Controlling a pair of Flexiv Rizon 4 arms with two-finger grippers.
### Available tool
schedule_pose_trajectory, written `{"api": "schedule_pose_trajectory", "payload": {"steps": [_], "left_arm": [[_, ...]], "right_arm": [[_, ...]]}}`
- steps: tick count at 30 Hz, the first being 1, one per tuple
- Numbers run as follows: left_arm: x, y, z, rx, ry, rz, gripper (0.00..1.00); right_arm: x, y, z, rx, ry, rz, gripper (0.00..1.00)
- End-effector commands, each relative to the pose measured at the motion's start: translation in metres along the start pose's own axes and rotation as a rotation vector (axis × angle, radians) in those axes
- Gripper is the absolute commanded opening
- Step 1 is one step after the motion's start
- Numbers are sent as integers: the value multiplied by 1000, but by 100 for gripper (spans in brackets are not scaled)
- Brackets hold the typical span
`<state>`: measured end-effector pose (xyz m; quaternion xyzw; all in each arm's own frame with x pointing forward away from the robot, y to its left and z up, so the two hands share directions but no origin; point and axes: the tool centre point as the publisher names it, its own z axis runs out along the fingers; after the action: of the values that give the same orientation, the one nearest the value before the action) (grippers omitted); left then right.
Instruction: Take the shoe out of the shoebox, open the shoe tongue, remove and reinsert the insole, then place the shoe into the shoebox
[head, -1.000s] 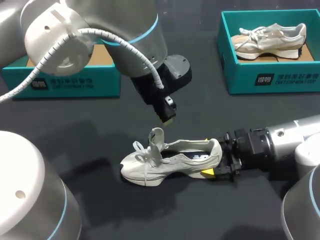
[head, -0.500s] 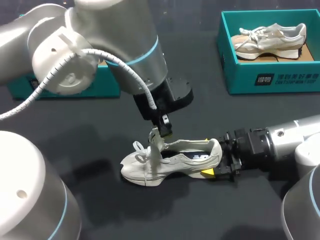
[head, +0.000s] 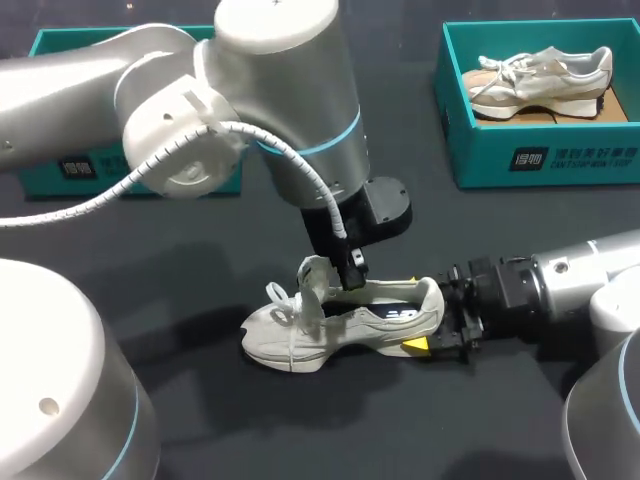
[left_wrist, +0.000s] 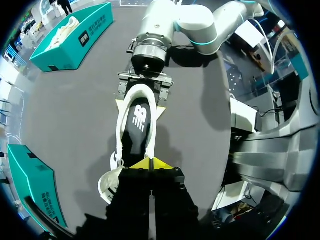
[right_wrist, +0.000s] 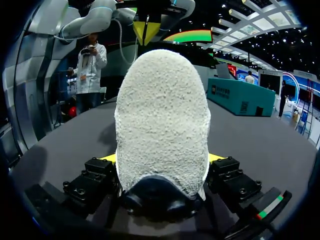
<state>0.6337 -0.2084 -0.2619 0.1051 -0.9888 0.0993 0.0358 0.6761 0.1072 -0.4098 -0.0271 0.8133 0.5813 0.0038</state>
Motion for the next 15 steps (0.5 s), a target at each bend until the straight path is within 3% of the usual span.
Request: {"api": "schedule_pose_trajectory", "payload": {"steps": [1,12,15], "left_arm": [[2,-14,27,-5,24,27,0],[-1,-16,27,-11,29,35,0],[1,-27,40,2,25,59,0]], "right_arm": [[2,0,-1,4,-1,-1,0],[2,0,-1,4,-1,-1,0],[2,0,-1,4,-1,-1,0]]}}
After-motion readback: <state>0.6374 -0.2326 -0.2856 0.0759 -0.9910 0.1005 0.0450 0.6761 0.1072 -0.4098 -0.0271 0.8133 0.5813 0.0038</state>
